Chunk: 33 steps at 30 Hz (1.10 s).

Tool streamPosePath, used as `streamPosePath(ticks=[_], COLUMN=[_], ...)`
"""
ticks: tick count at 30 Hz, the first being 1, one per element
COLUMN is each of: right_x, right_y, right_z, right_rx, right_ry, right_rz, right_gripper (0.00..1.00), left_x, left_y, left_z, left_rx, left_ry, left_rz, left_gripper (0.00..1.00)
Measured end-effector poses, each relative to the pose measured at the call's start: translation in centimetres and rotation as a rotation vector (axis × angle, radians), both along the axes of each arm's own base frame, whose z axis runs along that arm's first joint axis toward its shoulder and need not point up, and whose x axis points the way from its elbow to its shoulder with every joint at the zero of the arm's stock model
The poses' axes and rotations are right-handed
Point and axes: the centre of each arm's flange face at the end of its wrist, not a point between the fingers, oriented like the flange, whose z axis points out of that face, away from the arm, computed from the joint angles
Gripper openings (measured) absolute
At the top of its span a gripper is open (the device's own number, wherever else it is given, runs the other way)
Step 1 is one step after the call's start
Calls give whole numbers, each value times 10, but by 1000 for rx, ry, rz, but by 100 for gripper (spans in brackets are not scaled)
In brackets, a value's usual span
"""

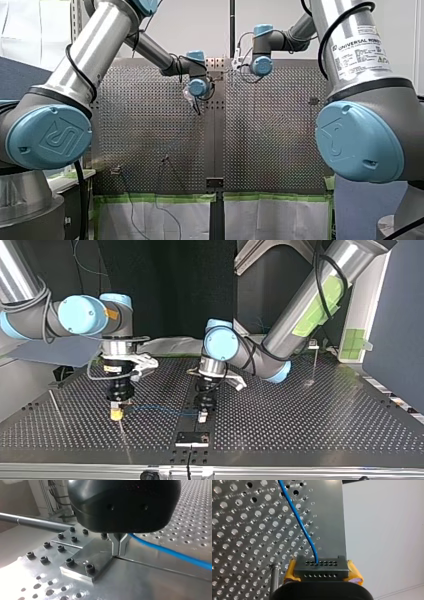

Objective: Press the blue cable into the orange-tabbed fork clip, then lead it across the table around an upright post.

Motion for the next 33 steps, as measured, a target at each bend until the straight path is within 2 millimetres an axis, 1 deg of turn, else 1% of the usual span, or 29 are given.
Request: streamPosePath(ticks=[8, 10, 13, 17, 22, 33], right_x=[-8, -10, -14, -19, -27, -45], right_y=[-4, -5, -6, -5, -8, -18], right_z=[4, 6, 9, 17, 25, 28], right_rx=[-1, -2, -4, -14, -20, -12], right_ry=[-5, -7, -11, -19, -24, -26], right_rz=[-13, -16, -20, -26, -37, -68], right_gripper=[0, 0, 0, 0, 0, 0], left_x=[6, 8, 10, 13, 13, 6], left_y=[-3, -6, -15, -27, -35, -49], left_z=[14, 13, 6, -1, 6, 15], left_rx=[-54, -59, -55, -45, -50, -60], left_ry=[-6, 2, 23, 53, 54, 42], left_rz=[-45, -57, -73, -87, -99, -129], left_gripper=[0, 0, 0, 0, 0, 0])
